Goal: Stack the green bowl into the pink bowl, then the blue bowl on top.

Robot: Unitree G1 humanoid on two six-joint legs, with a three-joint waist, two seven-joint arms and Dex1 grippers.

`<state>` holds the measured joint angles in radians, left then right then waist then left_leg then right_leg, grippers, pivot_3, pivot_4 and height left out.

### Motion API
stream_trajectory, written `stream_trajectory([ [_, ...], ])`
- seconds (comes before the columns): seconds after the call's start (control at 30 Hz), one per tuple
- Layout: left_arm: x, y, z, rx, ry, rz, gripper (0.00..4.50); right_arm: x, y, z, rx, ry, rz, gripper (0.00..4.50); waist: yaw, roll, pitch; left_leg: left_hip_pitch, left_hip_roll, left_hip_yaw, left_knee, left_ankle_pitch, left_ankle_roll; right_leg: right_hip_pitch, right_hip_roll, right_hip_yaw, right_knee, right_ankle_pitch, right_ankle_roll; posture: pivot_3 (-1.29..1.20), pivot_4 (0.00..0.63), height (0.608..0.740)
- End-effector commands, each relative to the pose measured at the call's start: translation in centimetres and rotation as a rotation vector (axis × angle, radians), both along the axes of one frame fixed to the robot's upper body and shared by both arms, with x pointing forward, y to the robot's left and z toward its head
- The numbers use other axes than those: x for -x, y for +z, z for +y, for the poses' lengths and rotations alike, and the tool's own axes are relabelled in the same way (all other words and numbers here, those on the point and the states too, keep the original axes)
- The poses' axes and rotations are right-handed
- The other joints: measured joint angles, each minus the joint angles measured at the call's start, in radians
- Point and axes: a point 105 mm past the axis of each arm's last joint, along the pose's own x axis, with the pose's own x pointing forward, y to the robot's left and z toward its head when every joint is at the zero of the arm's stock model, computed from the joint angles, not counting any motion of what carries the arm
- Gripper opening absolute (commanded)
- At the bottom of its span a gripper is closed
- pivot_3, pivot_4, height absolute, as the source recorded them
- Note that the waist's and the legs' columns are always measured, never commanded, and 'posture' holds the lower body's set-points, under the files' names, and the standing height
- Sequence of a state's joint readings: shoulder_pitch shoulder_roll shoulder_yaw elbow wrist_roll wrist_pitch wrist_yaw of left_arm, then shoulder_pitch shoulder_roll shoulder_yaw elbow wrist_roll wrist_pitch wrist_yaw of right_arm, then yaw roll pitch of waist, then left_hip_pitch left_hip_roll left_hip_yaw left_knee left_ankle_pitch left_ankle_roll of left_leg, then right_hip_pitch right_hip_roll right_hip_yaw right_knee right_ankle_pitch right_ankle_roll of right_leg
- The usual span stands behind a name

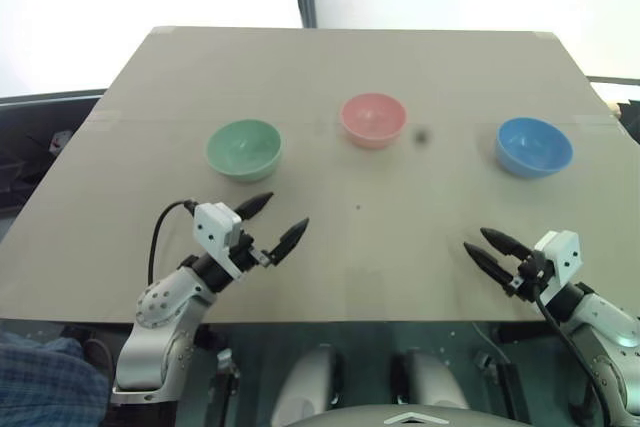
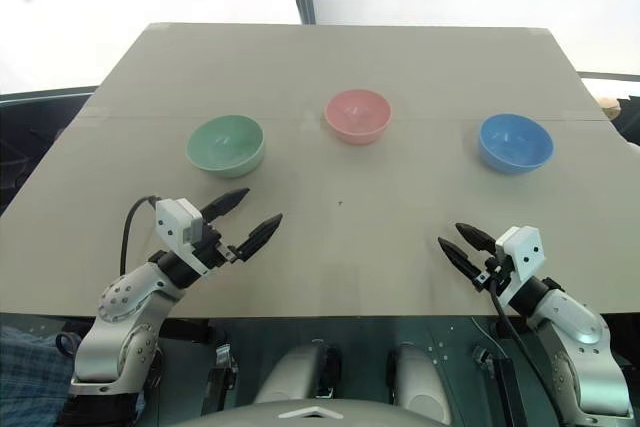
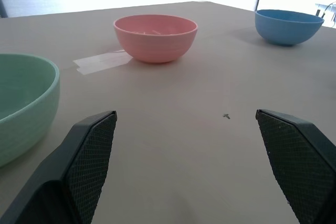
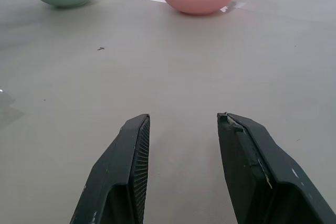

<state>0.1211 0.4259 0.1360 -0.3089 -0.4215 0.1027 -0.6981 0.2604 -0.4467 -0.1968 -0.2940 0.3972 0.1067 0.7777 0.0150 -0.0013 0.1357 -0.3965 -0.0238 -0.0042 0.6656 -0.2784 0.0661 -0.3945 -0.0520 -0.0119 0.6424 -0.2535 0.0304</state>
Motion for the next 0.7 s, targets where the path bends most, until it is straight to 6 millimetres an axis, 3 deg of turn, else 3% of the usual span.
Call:
stream_trajectory([
  [0.03,0.38,1.23,-0.54,0.003,-0.025,-0.059,4.5,0.07,0.65,-0.47,0.014,0.002,-0.035,2.12,0.0,0.0,0.0,0.0,0.0,0.0,0.0,0.0,0.0,0.0,0.0,0.0,0.0,0.0,0.0,0.0,0.15,0.74],
  [0.7,0.44,1.95,-0.93,0.041,-0.047,-0.083,4.5,0.09,0.32,-0.37,0.037,0.012,-0.037,2.12,0.0,0.0,0.0,0.0,0.0,0.0,0.001,0.0,0.0,0.0,0.0,0.0,0.0,0.0,0.0,0.0,0.15,0.74],
])
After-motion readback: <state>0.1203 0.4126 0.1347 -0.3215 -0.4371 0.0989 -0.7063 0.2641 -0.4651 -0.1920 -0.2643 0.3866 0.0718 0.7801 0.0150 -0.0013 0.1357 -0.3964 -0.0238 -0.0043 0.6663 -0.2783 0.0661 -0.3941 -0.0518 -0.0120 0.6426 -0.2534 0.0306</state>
